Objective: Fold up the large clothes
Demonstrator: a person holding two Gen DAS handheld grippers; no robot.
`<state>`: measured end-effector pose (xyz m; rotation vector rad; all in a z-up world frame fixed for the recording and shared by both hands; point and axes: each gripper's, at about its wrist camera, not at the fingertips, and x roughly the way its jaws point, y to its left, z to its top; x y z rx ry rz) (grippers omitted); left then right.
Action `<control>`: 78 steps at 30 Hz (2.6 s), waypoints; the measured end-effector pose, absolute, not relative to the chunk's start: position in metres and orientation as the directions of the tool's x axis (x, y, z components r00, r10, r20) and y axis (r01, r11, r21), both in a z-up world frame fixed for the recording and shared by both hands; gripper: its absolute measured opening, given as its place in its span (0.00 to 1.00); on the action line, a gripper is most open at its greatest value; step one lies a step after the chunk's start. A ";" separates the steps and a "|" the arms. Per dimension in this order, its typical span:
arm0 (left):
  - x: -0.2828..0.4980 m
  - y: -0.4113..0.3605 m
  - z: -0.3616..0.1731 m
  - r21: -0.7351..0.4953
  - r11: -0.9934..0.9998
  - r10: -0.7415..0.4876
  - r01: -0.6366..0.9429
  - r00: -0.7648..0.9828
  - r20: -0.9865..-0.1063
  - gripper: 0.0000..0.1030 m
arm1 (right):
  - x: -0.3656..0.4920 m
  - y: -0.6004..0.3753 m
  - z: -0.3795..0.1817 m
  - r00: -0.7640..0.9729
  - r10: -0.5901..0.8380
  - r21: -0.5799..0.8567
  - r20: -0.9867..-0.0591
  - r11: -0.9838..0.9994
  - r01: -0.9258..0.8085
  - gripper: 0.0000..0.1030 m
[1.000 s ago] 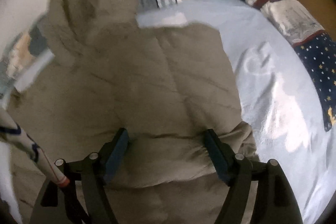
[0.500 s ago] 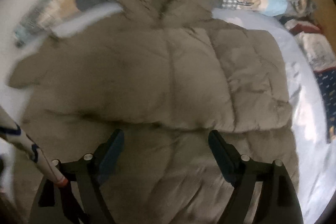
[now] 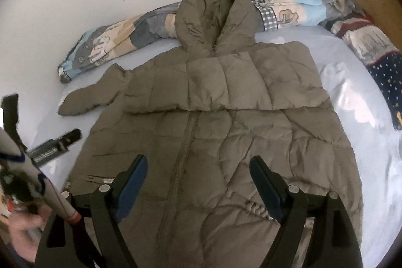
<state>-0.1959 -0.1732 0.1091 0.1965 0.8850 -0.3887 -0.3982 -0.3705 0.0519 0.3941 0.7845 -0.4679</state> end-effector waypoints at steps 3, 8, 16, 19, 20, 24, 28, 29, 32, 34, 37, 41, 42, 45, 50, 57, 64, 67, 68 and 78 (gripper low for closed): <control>-0.186 -0.171 0.109 0.020 0.920 -0.229 0.390 0.581 -0.781 1.00 | -0.388 -0.378 0.046 0.619 -0.261 0.142 -0.741 0.840 0.524 0.84; -0.164 -0.165 0.109 0.019 0.929 -0.216 0.369 0.585 -0.782 1.00 | -0.383 -0.393 0.046 0.660 -0.238 0.199 -0.712 0.833 0.516 0.84; -0.125 -0.135 0.117 -0.025 0.945 -0.225 0.327 0.588 -0.777 1.00 | -0.374 -0.387 0.047 0.672 -0.305 0.099 -0.675 0.865 0.493 0.84; -0.099 -0.104 0.122 -0.115 0.952 -0.265 0.282 0.578 -0.772 1.00 | -0.373 -0.390 0.046 0.673 -0.290 0.116 -0.681 0.864 0.490 0.84; -0.085 -0.087 0.122 -0.166 0.955 -0.282 0.247 0.566 -0.774 1.00 | -0.373 -0.391 0.047 0.672 -0.290 0.115 -0.681 0.864 0.490 0.84; -0.035 -0.032 0.114 -0.367 0.923 -0.371 0.114 0.511 -0.775 1.00 | -0.374 -0.392 0.049 0.680 -0.277 0.131 -0.678 0.866 0.483 0.84; 0.014 0.011 0.103 -0.469 0.883 -0.401 -0.011 0.503 -0.766 0.93 | -0.374 -0.396 0.049 0.682 -0.260 0.147 -0.683 0.866 0.478 0.84; 0.028 0.019 0.100 -0.474 0.880 -0.395 -0.034 0.504 -0.768 0.88 | -0.374 -0.396 0.048 0.682 -0.257 0.149 -0.685 0.866 0.476 0.84; 0.063 0.032 0.083 -0.499 0.864 -0.410 -0.073 0.475 -0.779 0.69 | -0.372 -0.397 0.047 0.679 -0.249 0.148 -0.690 0.870 0.469 0.84; 0.081 0.039 0.072 -0.533 0.840 -0.432 -0.098 0.473 -0.768 0.68 | -0.370 -0.396 0.045 0.674 -0.247 0.142 -0.696 0.873 0.466 0.84; 0.104 0.056 0.054 -0.587 0.795 -0.454 -0.152 0.492 -0.743 0.66 | -0.367 -0.394 0.041 0.670 -0.232 0.143 -0.705 0.879 0.455 0.84; 0.126 0.071 0.029 -0.645 0.736 -0.488 -0.205 0.501 -0.715 0.66 | -0.362 -0.387 0.036 0.664 -0.225 0.126 -0.713 0.891 0.437 0.84; 0.132 0.073 0.022 -0.654 0.726 -0.492 -0.215 0.502 -0.711 0.66 | -0.361 -0.385 0.034 0.659 -0.225 0.118 -0.717 0.893 0.433 0.84; 0.143 0.073 0.012 -0.680 0.702 -0.503 -0.212 0.528 -0.684 0.66 | -0.361 -0.381 0.032 0.655 -0.217 0.104 -0.724 0.904 0.415 0.84; 0.159 0.057 0.007 -0.707 0.677 -0.497 -0.206 0.581 -0.645 0.66 | -0.361 -0.376 0.033 0.662 -0.220 0.090 -0.716 0.912 0.401 0.84; 0.144 0.045 0.039 -0.689 0.707 -0.457 -0.156 0.644 -0.614 0.14 | -0.361 -0.380 0.030 0.649 -0.235 0.083 -0.723 0.904 0.420 0.84; 0.098 0.003 0.134 -0.643 0.762 -0.520 0.078 0.666 -0.535 0.14 | -0.376 -0.402 0.047 0.681 -0.258 0.161 -0.686 0.858 0.487 0.84; 0.071 -0.029 0.180 -0.617 0.766 -0.562 0.182 0.655 -0.504 0.14 | -0.388 -0.417 0.058 0.699 -0.276 0.220 -0.660 0.818 0.532 0.84; 0.062 -0.038 0.193 -0.614 0.761 -0.579 0.212 0.650 -0.492 0.14 | -0.392 -0.422 0.060 0.702 -0.283 0.234 -0.654 0.806 0.543 0.84; -0.064 -0.189 0.292 -0.528 0.659 -0.752 0.536 0.499 -0.431 0.14 | -0.442 -0.464 0.094 0.710 -0.415 0.286 -0.570 0.710 0.644 0.84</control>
